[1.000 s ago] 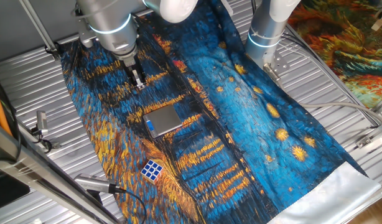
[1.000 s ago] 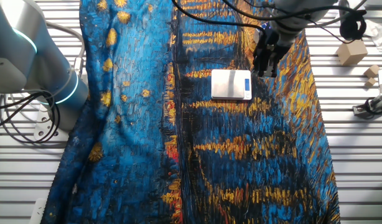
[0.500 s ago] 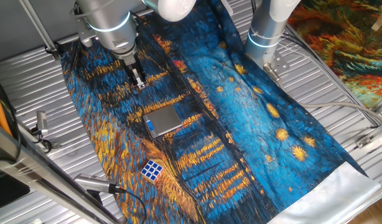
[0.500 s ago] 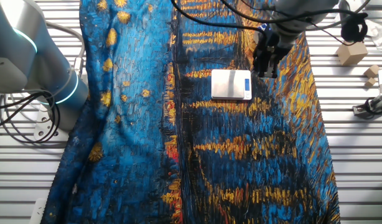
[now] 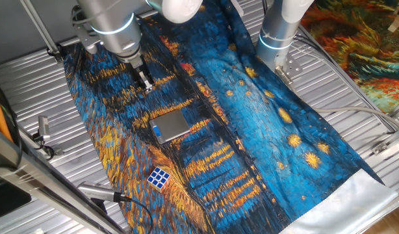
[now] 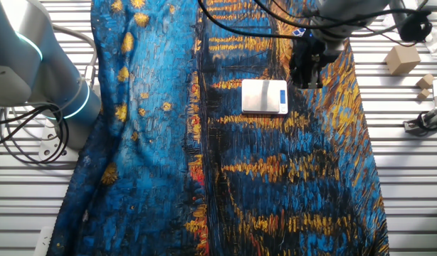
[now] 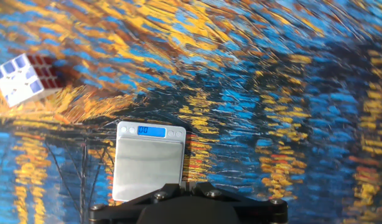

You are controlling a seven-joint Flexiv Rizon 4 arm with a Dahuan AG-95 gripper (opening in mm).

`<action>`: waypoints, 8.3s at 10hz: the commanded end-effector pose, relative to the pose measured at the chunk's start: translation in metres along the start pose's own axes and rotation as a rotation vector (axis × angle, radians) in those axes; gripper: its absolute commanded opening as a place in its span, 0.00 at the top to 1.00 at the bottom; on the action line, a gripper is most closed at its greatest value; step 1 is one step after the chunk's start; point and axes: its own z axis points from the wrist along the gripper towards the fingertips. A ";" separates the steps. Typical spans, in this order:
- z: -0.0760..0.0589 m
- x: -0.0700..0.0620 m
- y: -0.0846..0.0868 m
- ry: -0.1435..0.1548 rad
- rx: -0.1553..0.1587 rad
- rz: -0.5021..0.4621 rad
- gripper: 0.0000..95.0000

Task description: Place the block on the scale

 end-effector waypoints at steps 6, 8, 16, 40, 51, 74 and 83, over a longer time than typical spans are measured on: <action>-0.005 -0.040 0.067 -0.015 -0.006 0.101 1.00; -0.002 -0.049 0.090 -0.020 -0.005 0.143 1.00; 0.003 -0.073 0.149 -0.017 -0.014 0.278 1.00; 0.076 -0.101 0.224 -0.073 -0.036 0.155 1.00; 0.095 -0.122 0.220 -0.108 -0.036 0.171 1.00; 0.115 -0.126 0.226 -0.103 -0.006 -0.077 0.00; 0.150 -0.125 0.232 -0.120 0.002 -0.078 0.20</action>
